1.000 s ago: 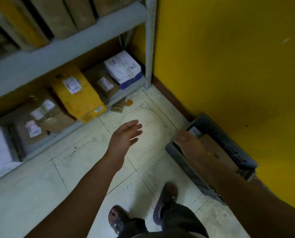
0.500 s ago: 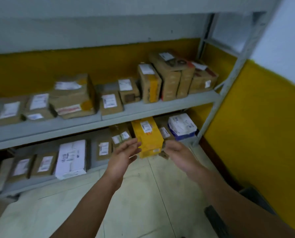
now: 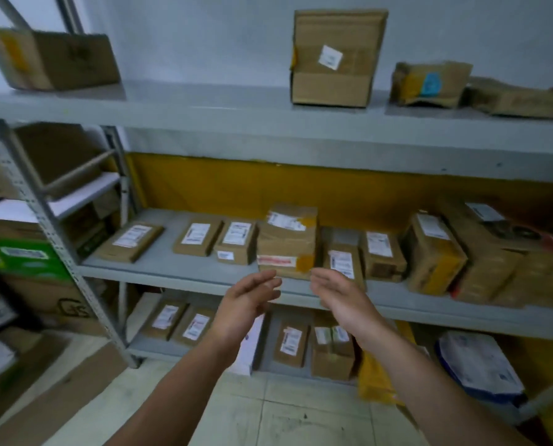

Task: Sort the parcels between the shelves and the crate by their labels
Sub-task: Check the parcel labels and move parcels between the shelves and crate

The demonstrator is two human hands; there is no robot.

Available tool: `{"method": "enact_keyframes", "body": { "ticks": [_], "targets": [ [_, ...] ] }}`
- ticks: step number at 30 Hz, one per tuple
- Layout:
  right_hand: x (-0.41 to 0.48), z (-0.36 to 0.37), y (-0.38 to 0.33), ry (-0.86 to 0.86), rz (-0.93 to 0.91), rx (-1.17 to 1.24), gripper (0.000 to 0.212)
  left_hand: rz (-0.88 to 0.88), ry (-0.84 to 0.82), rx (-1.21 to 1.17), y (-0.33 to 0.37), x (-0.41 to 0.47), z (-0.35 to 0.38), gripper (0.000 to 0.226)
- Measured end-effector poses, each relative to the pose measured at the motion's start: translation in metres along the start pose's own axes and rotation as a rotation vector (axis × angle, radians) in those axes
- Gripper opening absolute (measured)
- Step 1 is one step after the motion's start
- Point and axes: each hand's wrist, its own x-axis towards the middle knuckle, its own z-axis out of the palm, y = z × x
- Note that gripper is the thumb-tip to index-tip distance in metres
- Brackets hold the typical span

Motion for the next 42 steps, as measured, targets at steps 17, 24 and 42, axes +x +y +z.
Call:
{"method": "enact_keyframes", "body": {
  "ticks": [17, 24, 42],
  "targets": [
    [0.188, 0.104, -0.107, -0.145, -0.125, 0.108, 0.027, 0.156, 0.084, 0.033, 0.083, 0.178, -0.114, 0.023],
    [0.211, 0.104, -0.137, 0.023, -0.182, 0.050, 0.021, 0.304, -0.121, 0.103, 0.134, 0.225, -0.120, 0.023],
    [0.166, -0.004, -0.239, 0.555, -0.538, 0.166, 0.023, 0.605, -0.520, 0.003, 0.256, 0.247, -0.048, 0.027]
  ]
}}
